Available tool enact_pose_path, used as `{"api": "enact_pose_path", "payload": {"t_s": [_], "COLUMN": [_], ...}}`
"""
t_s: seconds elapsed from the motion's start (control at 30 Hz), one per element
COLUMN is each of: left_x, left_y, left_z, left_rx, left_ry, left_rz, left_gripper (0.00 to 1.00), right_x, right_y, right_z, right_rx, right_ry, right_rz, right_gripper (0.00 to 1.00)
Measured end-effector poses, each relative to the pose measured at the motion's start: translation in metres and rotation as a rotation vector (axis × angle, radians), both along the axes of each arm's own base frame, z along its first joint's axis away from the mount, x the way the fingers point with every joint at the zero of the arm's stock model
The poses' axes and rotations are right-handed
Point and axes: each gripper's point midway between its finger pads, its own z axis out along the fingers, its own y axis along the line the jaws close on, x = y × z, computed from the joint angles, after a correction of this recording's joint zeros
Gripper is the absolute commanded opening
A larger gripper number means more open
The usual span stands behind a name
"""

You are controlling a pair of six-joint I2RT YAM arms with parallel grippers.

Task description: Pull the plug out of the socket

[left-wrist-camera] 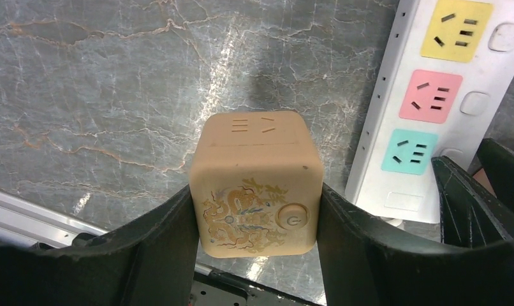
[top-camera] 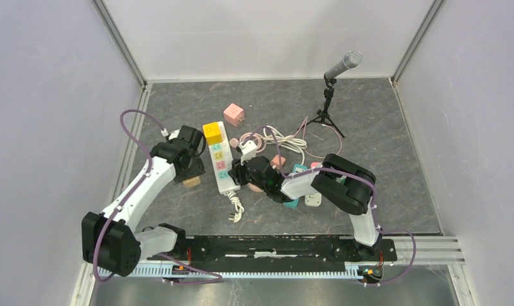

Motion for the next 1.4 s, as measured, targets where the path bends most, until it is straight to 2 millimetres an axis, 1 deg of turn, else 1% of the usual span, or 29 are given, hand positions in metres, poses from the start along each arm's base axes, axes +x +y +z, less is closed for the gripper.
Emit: {"api": "enact_pose_path", "payload": {"t_s": [0.1, 0.23, 0.37, 0.43, 0.63, 0.77, 0.83, 0.97, 1.1, 1.27, 1.4], "left_x": [-0.003, -0.013, -0.022, -0.025, -0.022, -0.020, -0.018, -0.006, 0.009, 0.035, 0.061], "left_y": [0.000, 0.003, 0.004, 0.004, 0.000, -0.004, -0.005, -0.014, -0.027, -0.039, -0.041], "left_z": [-0.007, -0.025, -0.041, -0.048, -0.049, -0.055, -0.055, -0.043, -0.022, 0.017, 0.044], "left_rx": [0.002, 0.027, 0.051, 0.065, 0.096, 0.087, 0.083, 0.045, -0.016, -0.077, -0.090], "left_ry": [0.016, 0.084, 0.150, 0.180, 0.179, 0.197, 0.197, 0.157, 0.091, -0.031, -0.120], "left_rz": [0.007, 0.003, -0.003, -0.008, -0.036, -0.040, -0.041, -0.047, -0.062, -0.097, -0.114], "left_gripper": [0.47, 0.51, 0.51, 0.55, 0.81, 0.92, 0.96, 0.99, 1.00, 1.00, 1.00], "right_x": [0.000, 0.001, 0.001, 0.001, 0.001, 0.002, 0.001, -0.001, -0.003, -0.005, -0.006], "right_y": [0.000, -0.001, 0.000, 0.000, 0.000, -0.001, -0.001, 0.000, 0.000, 0.001, 0.001], "right_z": [0.000, -0.001, -0.001, -0.001, -0.001, -0.001, 0.000, 0.000, 0.001, 0.002, 0.003], "right_rx": [0.001, 0.006, 0.018, 0.022, 0.034, 0.038, 0.042, 0.052, 0.063, 0.075, 0.084], "right_ry": [0.002, 0.006, 0.013, 0.013, 0.013, 0.012, 0.010, 0.005, 0.002, -0.001, -0.001], "right_rz": [-0.001, -0.003, -0.003, 0.000, -0.003, -0.001, 0.002, 0.015, 0.027, 0.041, 0.051], "right_gripper": [0.44, 0.45, 0.45, 0.44, 0.46, 0.48, 0.49, 0.50, 0.51, 0.52, 0.52]}}
